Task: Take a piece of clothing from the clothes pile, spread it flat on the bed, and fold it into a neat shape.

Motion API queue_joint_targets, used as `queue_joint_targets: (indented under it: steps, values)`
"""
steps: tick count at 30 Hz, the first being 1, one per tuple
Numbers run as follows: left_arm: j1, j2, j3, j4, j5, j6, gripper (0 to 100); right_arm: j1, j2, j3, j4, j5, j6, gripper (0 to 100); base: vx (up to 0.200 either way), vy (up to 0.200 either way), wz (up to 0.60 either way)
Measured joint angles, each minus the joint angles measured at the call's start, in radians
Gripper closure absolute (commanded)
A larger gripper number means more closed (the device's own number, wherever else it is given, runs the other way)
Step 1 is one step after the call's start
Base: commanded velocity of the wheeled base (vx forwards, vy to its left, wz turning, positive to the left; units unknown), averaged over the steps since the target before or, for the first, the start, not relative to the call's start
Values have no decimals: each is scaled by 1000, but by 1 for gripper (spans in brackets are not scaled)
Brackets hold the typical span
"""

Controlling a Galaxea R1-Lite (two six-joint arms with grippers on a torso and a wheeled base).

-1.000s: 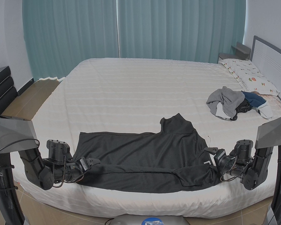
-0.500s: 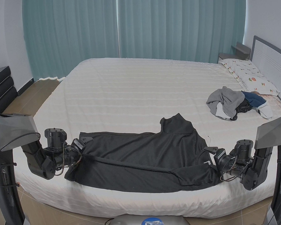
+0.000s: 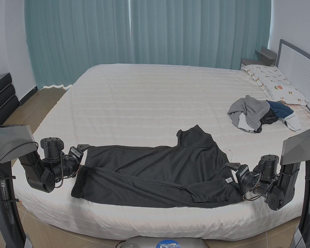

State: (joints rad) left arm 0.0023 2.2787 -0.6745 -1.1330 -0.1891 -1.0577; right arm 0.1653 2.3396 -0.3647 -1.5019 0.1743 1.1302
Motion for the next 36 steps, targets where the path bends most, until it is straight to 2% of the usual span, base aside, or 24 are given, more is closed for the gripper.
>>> queue_joint_targets:
  steps: [5, 12, 16, 19, 22, 25, 36]
  values:
    - [18, -12, 8, 17, -2, 25, 0, 0, 0, 0, 0, 0, -1, 0, 0, 0, 0]
    - [58, -53, 27, 197, -48, 216, 0, -2, 0, -1, 0, 1, -1, 0, 0, 0, 0]
    - [88, -82, 16, 279, -134, 368, 0, -2, 0, -1, 0, 2, -1, 0, 0, 0, 0]
    - [117, -88, -9, 359, -226, 470, 0, -1, 0, 0, 0, 1, -1, 0, 0, 0, 0]
    - [135, -77, -47, 400, -278, 500, 0, -1, 0, 0, 0, 2, -7, 0, 0, 0, 0]
    - [145, -56, -82, 416, -296, 521, 0, 0, 0, 1, 0, 1, -11, 0, 0, 0, 0]
    - [124, -11, -137, 410, -293, 535, 0, 1, 1, 3, 0, 2, -14, 0, 0, 0, 0]
